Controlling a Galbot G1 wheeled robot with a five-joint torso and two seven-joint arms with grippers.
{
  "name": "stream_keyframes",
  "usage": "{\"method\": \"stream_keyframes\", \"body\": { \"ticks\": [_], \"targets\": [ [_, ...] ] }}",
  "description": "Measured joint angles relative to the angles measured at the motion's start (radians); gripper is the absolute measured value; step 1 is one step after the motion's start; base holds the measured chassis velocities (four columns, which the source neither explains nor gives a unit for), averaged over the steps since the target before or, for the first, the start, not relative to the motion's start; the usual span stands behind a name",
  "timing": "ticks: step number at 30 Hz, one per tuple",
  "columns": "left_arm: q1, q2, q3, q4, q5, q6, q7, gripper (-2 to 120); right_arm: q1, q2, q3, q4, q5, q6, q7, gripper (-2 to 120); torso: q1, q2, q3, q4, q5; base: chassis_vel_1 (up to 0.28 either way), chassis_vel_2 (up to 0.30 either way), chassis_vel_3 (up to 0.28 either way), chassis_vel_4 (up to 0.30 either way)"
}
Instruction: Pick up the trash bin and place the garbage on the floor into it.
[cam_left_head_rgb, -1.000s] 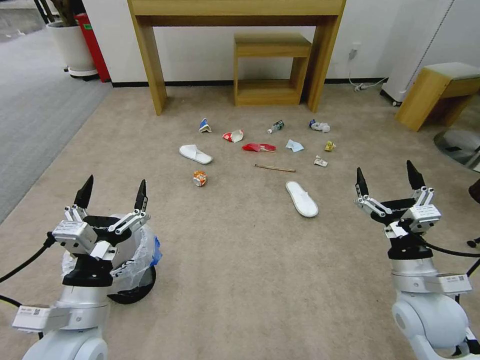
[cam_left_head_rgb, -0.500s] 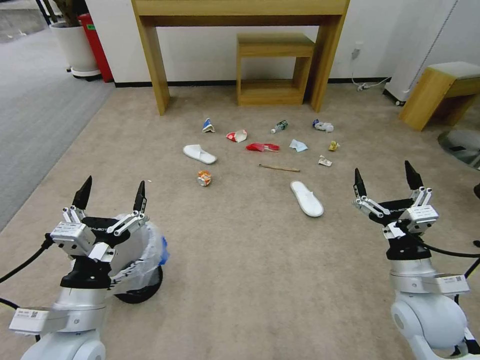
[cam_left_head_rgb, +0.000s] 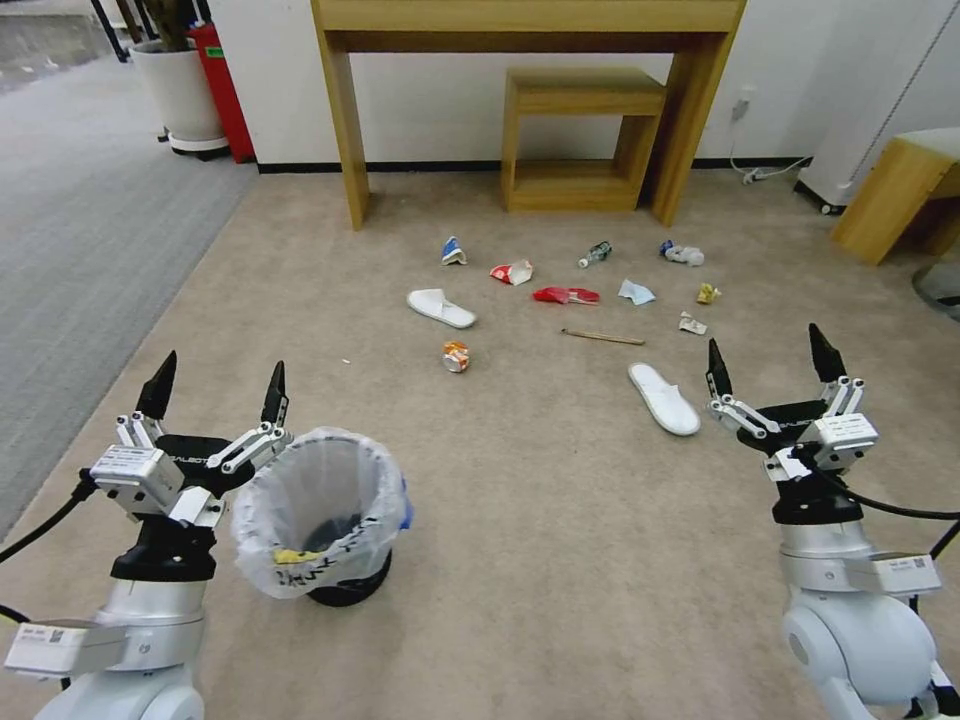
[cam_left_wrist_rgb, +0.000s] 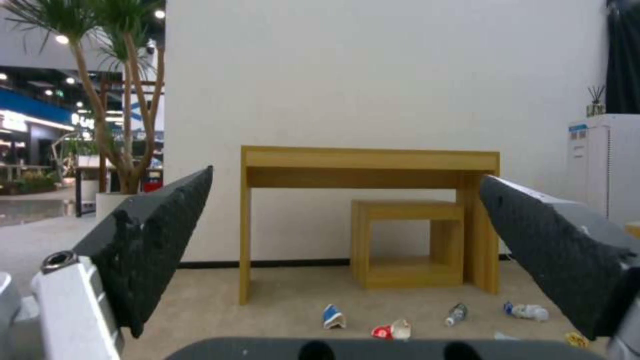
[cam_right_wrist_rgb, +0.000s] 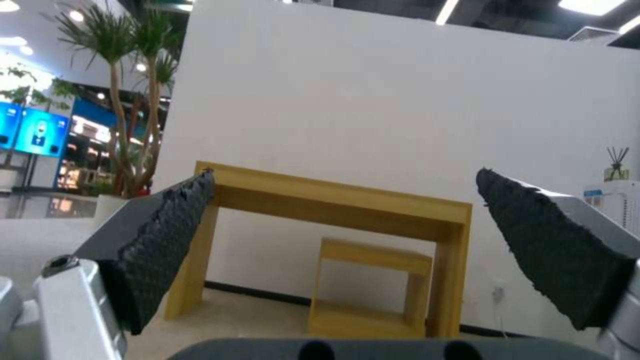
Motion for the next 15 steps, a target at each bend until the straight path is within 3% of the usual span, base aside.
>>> {"method": "stream_keyframes", "body": {
  "ticks": [15],
  "targets": [
    [0.014, -0.017, -0.002, -0.015, 0.004, -0.005, 0.003, 100, -0.005, 0.000, 0.000, 0.007, 0.006, 0.014, 0.002, 100, 0.000, 0.000, 0.000, 0.0000, 0.0001, -0.015, -0.010, 0.010, 0.009]
  ]
}}
